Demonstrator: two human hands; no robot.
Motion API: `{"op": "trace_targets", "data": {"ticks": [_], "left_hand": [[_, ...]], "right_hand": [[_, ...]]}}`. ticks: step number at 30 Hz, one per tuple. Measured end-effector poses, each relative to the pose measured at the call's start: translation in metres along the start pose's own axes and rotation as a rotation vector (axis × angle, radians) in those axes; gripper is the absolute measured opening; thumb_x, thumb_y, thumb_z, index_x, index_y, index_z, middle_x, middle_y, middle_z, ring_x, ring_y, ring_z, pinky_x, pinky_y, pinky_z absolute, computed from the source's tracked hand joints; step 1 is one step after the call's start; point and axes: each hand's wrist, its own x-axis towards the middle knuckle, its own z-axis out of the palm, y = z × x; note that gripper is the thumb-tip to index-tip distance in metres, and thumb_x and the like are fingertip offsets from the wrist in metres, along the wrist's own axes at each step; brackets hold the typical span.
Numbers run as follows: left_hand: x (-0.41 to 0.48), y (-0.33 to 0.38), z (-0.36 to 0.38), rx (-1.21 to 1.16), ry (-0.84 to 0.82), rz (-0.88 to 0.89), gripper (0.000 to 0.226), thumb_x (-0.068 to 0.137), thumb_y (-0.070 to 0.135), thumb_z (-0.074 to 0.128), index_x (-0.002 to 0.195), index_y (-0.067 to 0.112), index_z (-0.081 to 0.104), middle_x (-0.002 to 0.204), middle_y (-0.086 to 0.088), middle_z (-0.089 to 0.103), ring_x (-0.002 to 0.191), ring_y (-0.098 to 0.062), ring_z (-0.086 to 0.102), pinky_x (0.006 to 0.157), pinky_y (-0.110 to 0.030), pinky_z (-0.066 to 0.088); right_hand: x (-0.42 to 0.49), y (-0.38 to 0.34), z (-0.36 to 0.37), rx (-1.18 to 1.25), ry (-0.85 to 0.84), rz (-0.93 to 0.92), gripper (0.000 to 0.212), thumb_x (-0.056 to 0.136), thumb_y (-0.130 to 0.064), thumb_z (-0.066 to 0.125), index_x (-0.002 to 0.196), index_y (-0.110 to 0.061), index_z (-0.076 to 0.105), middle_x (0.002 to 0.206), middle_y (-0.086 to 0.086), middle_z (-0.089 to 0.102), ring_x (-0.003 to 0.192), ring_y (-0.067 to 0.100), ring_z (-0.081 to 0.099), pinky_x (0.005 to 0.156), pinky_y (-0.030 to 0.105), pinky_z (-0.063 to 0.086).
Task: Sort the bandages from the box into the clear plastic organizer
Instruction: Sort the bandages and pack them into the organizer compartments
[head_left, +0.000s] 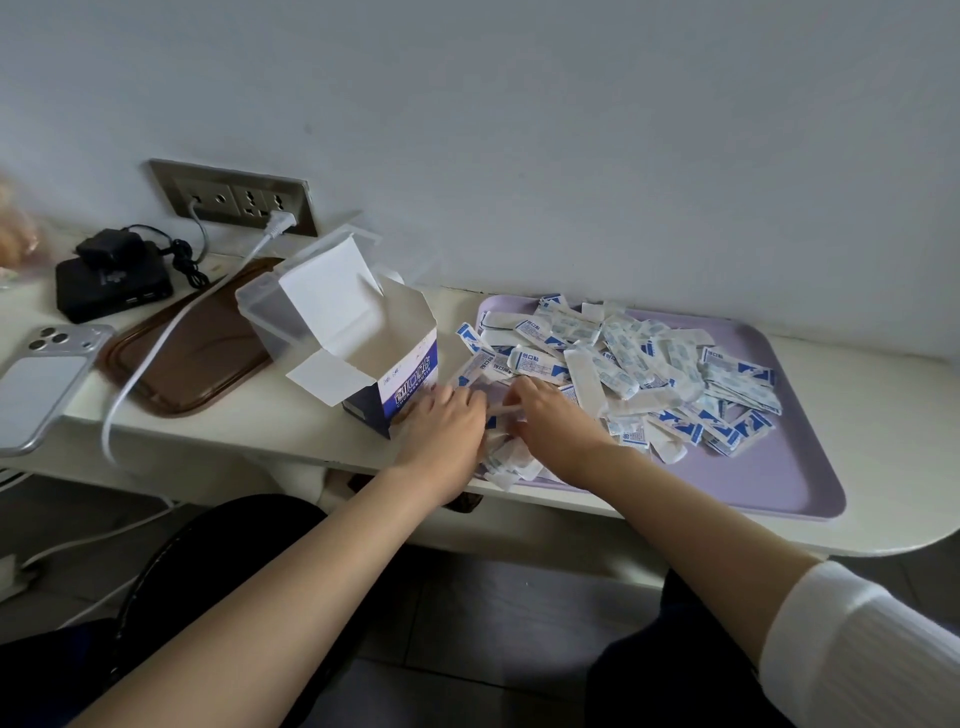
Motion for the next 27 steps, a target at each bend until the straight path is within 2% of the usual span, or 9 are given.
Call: {"op": "trace_targets", "data": {"ticks": [3, 6, 10, 14, 19, 21, 24, 27], "left_hand": [[-0.001, 0.001, -0.005, -0.027, 0.064, -0.031, 0.034, 0.088, 0.013, 0.053, 0.119, 0.011, 0.041, 0.126, -0.006, 0.047, 0.119, -0.024, 0.038, 0.101, -0.032, 0.028], [-0.001, 0.003, -0.007, 0.013, 0.047, -0.030, 0.037, 0.088, 0.015, 0.054, 0.121, 0.009, 0.038, 0.126, -0.008, 0.045, 0.118, -0.026, 0.038, 0.101, -0.031, 0.027], [-0.004, 0.007, -0.007, 0.111, -0.010, -0.007, 0.036, 0.090, 0.017, 0.048, 0.123, 0.007, 0.036, 0.126, -0.012, 0.043, 0.119, -0.030, 0.039, 0.104, -0.036, 0.024], [-0.002, 0.007, -0.007, 0.059, 0.080, -0.016, 0.040, 0.091, 0.012, 0.042, 0.130, 0.009, 0.033, 0.127, -0.009, 0.041, 0.119, -0.026, 0.037, 0.101, -0.030, 0.027], [-0.002, 0.009, -0.002, 0.149, -0.035, -0.003, 0.035, 0.090, 0.014, 0.048, 0.123, 0.007, 0.038, 0.123, -0.013, 0.043, 0.116, -0.029, 0.041, 0.102, -0.039, 0.028], [0.000, 0.008, -0.002, 0.174, -0.066, 0.006, 0.038, 0.089, 0.015, 0.052, 0.124, 0.006, 0.039, 0.123, -0.013, 0.044, 0.116, -0.030, 0.042, 0.104, -0.041, 0.029], [0.005, 0.005, -0.007, 0.128, -0.032, 0.016, 0.039, 0.087, 0.015, 0.057, 0.123, 0.007, 0.043, 0.125, -0.011, 0.049, 0.119, -0.028, 0.043, 0.104, -0.036, 0.030], [0.006, 0.000, -0.010, -0.063, 0.080, -0.024, 0.026, 0.096, 0.016, 0.046, 0.121, 0.010, 0.043, 0.117, -0.009, 0.057, 0.106, -0.028, 0.054, 0.087, -0.033, 0.038]], "right_hand": [[0.003, -0.002, -0.001, 0.141, 0.084, 0.049, 0.020, 0.093, -0.013, 0.052, 0.112, -0.007, 0.049, 0.119, 0.008, 0.051, 0.111, 0.024, 0.047, 0.084, 0.027, 0.038], [0.003, -0.002, 0.002, 0.260, 0.104, 0.100, 0.031, 0.091, -0.007, 0.052, 0.121, -0.007, 0.045, 0.128, 0.009, 0.046, 0.117, 0.024, 0.045, 0.091, 0.026, 0.035], [0.000, -0.004, 0.010, 0.215, 0.082, 0.074, 0.043, 0.086, 0.005, 0.047, 0.127, -0.006, 0.042, 0.130, 0.013, 0.041, 0.119, 0.027, 0.044, 0.096, 0.029, 0.036], [0.004, -0.003, 0.008, 0.171, 0.208, 0.059, 0.034, 0.088, 0.008, 0.046, 0.119, -0.006, 0.053, 0.122, 0.012, 0.045, 0.111, 0.025, 0.049, 0.089, 0.028, 0.042], [0.000, -0.002, 0.009, 0.148, 0.067, 0.044, 0.035, 0.090, 0.003, 0.044, 0.119, -0.006, 0.060, 0.127, 0.012, 0.048, 0.117, 0.026, 0.048, 0.098, 0.022, 0.034], [0.000, -0.002, 0.008, 0.159, 0.087, 0.047, 0.033, 0.089, 0.004, 0.045, 0.114, -0.006, 0.064, 0.125, 0.013, 0.052, 0.115, 0.026, 0.050, 0.094, 0.020, 0.033], [0.002, -0.003, 0.005, 0.198, 0.149, 0.056, 0.025, 0.087, 0.005, 0.049, 0.103, -0.003, 0.067, 0.114, 0.014, 0.057, 0.103, 0.028, 0.056, 0.077, 0.016, 0.033], [0.004, -0.006, -0.001, 0.299, 0.226, 0.031, 0.015, 0.089, 0.000, 0.054, 0.100, 0.001, 0.065, 0.105, 0.013, 0.059, 0.094, 0.026, 0.056, 0.066, 0.014, 0.029]]}}
